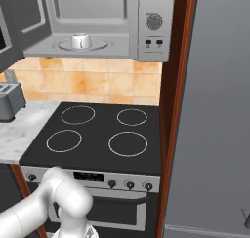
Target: Pick the mug from the counter and place it inside the microwave. Then close the microwave.
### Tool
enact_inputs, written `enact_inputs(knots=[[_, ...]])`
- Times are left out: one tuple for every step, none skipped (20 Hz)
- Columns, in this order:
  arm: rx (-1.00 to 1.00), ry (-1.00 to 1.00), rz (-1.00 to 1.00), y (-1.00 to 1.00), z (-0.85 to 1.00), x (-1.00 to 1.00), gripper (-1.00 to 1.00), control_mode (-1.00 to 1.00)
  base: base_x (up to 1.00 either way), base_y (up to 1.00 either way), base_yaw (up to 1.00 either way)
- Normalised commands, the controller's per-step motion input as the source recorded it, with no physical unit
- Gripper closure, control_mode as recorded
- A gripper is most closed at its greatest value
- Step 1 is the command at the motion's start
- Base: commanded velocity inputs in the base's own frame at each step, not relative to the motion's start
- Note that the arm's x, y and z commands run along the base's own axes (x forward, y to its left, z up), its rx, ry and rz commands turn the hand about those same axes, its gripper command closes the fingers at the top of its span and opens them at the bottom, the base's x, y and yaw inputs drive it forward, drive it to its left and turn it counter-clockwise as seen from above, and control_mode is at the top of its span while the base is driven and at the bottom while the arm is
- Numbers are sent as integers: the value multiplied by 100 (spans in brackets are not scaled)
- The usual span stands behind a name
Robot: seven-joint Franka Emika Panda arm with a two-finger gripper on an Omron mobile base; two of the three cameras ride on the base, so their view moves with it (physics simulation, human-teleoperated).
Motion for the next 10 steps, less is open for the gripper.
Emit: enact_inputs(knots=[[0,6,15,-58,0,0,-100,-100,0,0,0],[0,9,15,-58,0,0,-100,-100,0,0,0],[0,11,15,-58,0,0,-100,-100,0,0,0],[0,11,15,-58,0,0,-100,-100,0,0,0],[0,9,15,-59,1,0,-100,-100,0,0,0],[-1,10,16,-56,1,0,-100,-100,0,0,0],[-2,10,17,-57,4,0,-100,-100,0,0,0],[-2,12,19,-58,4,0,-100,-100,0,0,0],[-1,12,21,-61,3,0,-100,-100,0,0,0],[-1,13,22,-60,6,0,-100,-100,0,0,0]])
